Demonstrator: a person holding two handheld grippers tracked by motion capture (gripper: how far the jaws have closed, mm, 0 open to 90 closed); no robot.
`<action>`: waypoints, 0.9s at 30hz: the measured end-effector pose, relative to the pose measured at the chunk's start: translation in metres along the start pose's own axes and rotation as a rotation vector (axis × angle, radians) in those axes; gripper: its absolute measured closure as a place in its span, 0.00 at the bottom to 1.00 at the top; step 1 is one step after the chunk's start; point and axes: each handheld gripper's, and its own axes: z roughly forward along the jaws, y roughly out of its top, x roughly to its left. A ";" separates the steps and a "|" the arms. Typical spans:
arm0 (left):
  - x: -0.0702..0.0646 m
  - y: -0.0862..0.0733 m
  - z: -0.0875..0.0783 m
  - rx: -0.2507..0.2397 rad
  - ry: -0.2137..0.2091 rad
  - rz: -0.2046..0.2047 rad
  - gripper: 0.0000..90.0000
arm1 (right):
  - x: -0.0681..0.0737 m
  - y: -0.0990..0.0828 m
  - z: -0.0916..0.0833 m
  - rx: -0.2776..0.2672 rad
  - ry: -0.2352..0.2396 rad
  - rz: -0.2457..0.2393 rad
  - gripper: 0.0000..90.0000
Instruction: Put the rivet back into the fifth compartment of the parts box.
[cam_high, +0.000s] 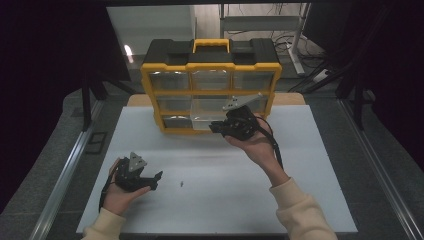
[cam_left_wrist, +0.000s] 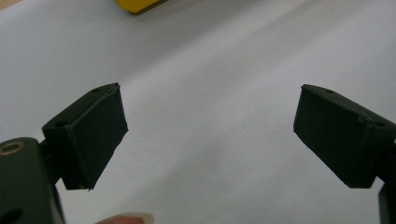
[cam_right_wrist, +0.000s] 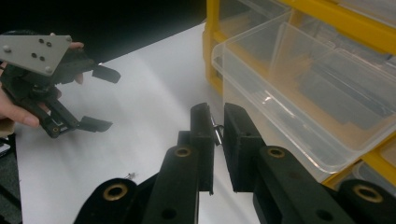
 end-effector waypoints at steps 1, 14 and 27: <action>0.000 0.000 0.000 0.000 0.000 0.000 0.11 | -0.001 0.001 0.000 0.000 -0.003 0.002 0.92; 0.000 0.000 0.000 -0.002 0.000 -0.001 0.11 | -0.009 0.011 -0.001 -0.005 -0.029 0.008 0.92; 0.001 0.000 0.000 -0.002 0.000 -0.002 0.11 | -0.016 0.022 0.001 0.001 -0.060 0.014 0.92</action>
